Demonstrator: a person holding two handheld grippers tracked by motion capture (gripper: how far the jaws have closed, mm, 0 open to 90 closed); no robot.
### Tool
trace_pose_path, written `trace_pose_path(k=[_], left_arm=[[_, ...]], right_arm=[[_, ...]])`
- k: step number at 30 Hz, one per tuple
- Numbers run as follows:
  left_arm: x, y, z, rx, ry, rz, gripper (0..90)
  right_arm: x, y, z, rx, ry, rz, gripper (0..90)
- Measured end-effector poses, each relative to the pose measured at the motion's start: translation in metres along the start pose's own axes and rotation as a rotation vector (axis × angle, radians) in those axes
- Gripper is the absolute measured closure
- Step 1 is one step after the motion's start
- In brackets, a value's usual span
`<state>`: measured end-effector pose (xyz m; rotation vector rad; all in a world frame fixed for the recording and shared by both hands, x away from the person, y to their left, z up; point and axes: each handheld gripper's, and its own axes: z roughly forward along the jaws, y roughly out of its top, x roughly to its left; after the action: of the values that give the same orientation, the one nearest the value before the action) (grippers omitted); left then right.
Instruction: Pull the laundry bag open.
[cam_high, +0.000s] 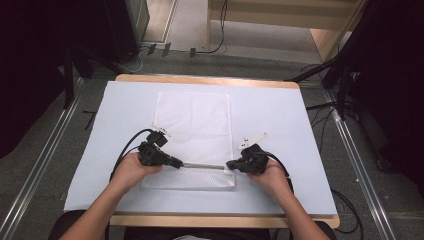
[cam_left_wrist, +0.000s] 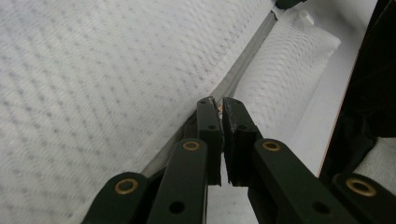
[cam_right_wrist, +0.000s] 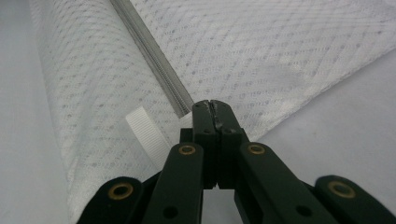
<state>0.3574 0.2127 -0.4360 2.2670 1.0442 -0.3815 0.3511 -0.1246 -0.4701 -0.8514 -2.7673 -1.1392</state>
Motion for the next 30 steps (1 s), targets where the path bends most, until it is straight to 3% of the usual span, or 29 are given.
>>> trace_pose_path(k=[24, 30], left_arm=[[0.022, -0.037, -0.042, -0.058, 0.066, -0.073, 88.0], [0.031, -0.05, -0.055, -0.09, 0.084, -0.113, 87.9]], right_arm=[[-0.001, 0.0, 0.0, 0.002, 0.009, -0.001, 90.0], [-0.001, 0.001, 0.0, 0.002, 0.013, -0.013, 90.0]])
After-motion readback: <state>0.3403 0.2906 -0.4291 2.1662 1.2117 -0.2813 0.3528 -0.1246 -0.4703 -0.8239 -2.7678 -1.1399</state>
